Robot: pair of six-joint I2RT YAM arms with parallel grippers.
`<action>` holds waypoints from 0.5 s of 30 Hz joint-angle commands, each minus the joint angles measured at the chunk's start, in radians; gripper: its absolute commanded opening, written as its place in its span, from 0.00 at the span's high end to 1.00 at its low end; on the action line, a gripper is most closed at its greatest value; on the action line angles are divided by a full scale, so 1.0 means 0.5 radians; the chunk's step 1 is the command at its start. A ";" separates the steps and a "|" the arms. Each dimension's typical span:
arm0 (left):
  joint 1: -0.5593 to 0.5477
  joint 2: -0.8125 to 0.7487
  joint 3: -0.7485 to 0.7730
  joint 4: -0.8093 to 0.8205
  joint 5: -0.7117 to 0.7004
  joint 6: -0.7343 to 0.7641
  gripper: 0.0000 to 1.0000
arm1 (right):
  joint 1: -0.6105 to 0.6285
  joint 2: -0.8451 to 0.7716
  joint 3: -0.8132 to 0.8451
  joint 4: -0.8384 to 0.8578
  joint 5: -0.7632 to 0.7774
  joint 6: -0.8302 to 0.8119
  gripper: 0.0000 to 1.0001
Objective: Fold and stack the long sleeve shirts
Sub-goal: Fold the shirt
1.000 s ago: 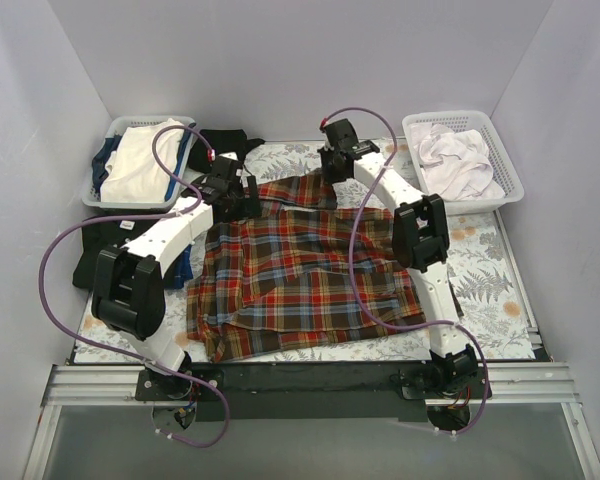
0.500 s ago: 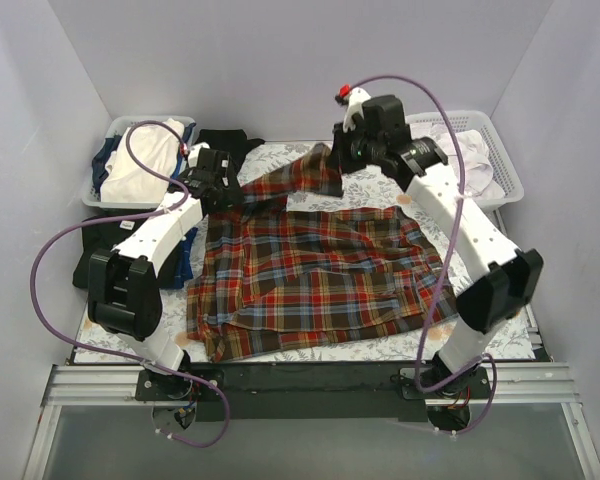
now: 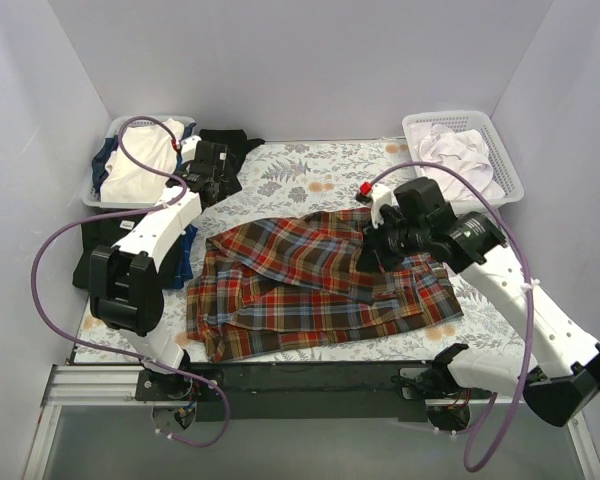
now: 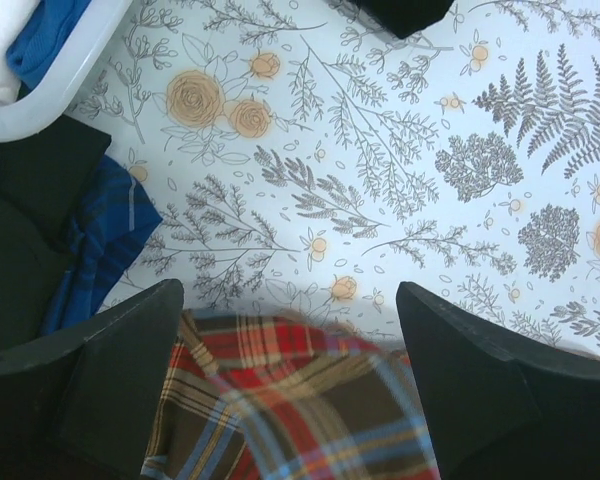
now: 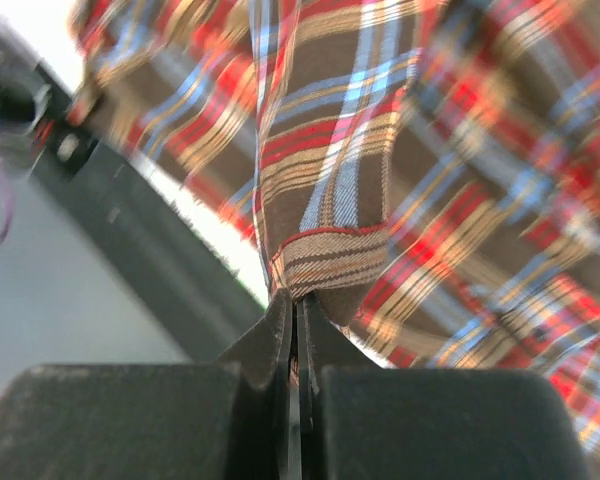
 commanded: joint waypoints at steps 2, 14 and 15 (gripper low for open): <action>0.014 0.057 0.142 -0.032 0.020 0.020 0.11 | 0.071 -0.181 -0.302 -0.260 -0.359 -0.042 0.99; 0.011 0.023 -0.054 -0.047 0.376 0.127 0.11 | 0.101 -0.445 -0.733 -0.548 0.165 0.467 0.99; 0.011 0.026 -0.084 -0.044 0.431 0.179 0.11 | 0.101 -0.454 -0.760 -0.552 0.193 0.500 0.96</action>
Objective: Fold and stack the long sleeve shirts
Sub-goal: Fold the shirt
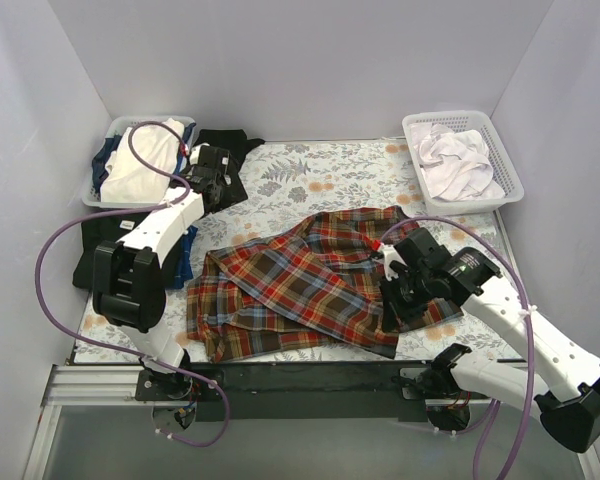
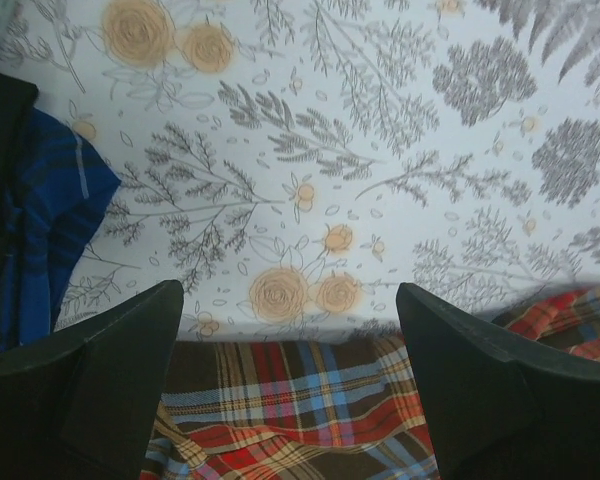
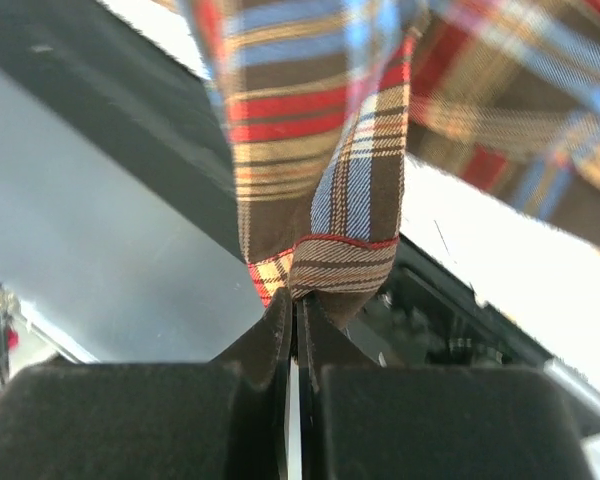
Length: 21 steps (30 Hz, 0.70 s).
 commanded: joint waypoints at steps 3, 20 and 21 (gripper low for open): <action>-0.002 -0.055 -0.175 -0.020 0.342 0.164 0.12 | 0.007 -0.083 -0.108 -0.147 0.398 0.368 0.63; -0.104 -0.338 -0.618 -0.066 0.429 0.339 0.35 | -0.388 0.865 0.324 0.706 1.031 0.297 0.44; -0.107 -0.328 -0.636 -0.063 0.416 0.317 0.40 | -0.477 0.920 0.324 0.788 0.940 0.273 0.45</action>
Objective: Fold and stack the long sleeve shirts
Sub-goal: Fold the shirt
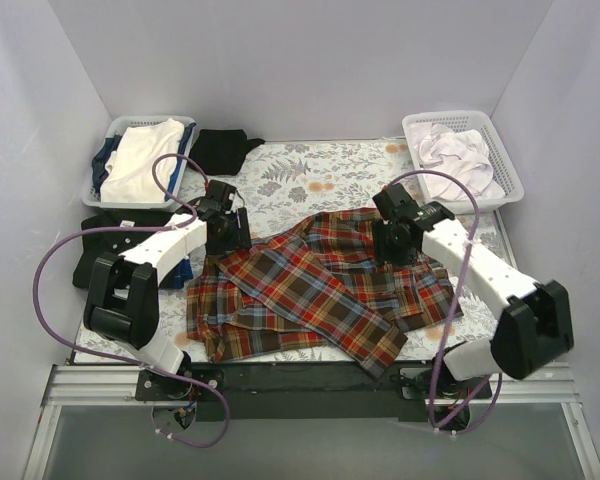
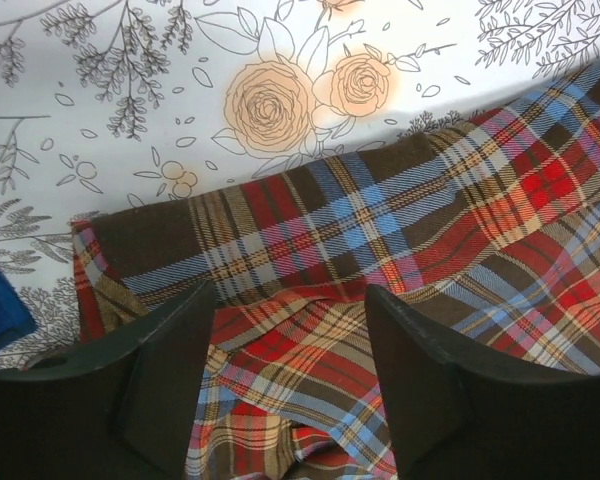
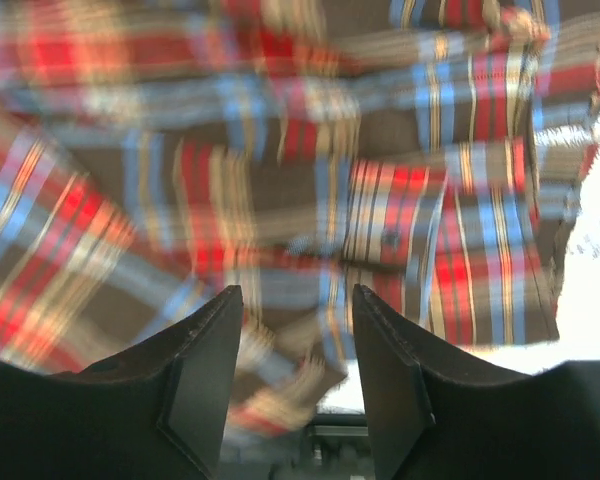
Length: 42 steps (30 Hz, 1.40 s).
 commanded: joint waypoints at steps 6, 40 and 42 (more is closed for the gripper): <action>0.002 -0.009 -0.144 0.021 -0.105 -0.108 0.51 | -0.319 0.616 0.165 0.502 -0.288 -0.166 0.47; 0.490 0.142 0.473 0.183 0.030 0.008 0.17 | -0.325 0.838 0.265 0.478 -0.545 -0.356 0.47; 0.490 0.108 0.451 0.199 0.058 -0.004 0.16 | -0.325 0.832 0.074 0.527 -0.628 -0.341 0.48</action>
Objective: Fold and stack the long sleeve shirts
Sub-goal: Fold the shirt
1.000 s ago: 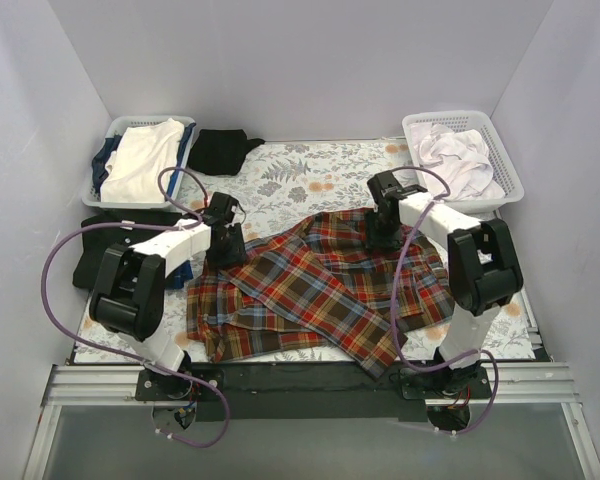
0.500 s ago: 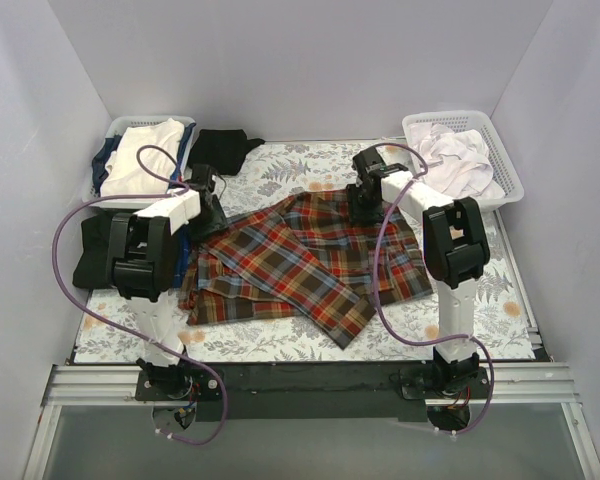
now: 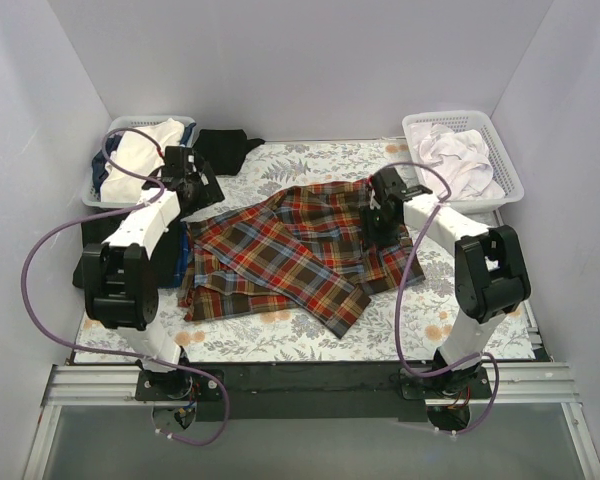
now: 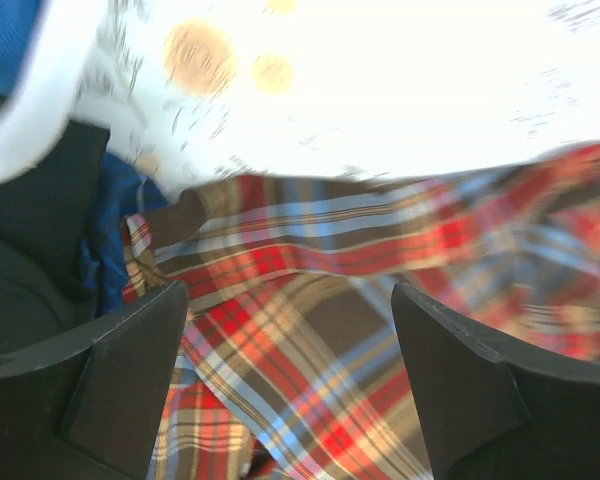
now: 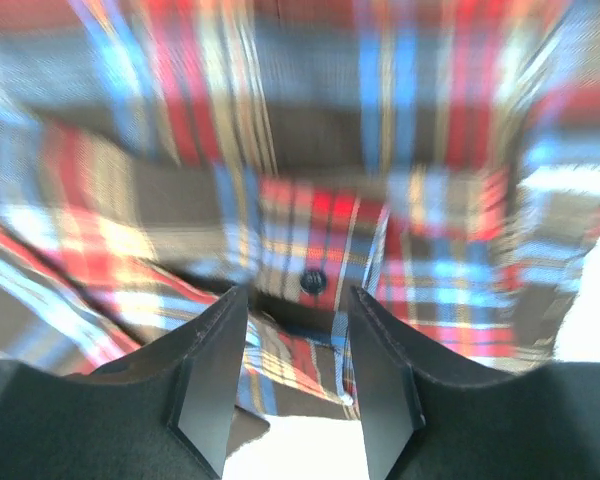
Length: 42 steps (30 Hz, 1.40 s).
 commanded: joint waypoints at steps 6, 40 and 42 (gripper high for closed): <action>0.001 -0.178 -0.078 0.115 0.171 0.022 0.16 | 0.002 -0.027 -0.702 -0.021 -0.115 0.063 0.49; -0.281 -0.086 -0.695 0.228 -0.114 -0.150 0.16 | -0.387 0.252 0.282 0.092 0.269 -0.041 0.40; -0.281 -0.034 -0.713 0.216 -0.123 -0.159 0.16 | -0.400 0.292 0.300 0.123 0.254 -0.047 0.40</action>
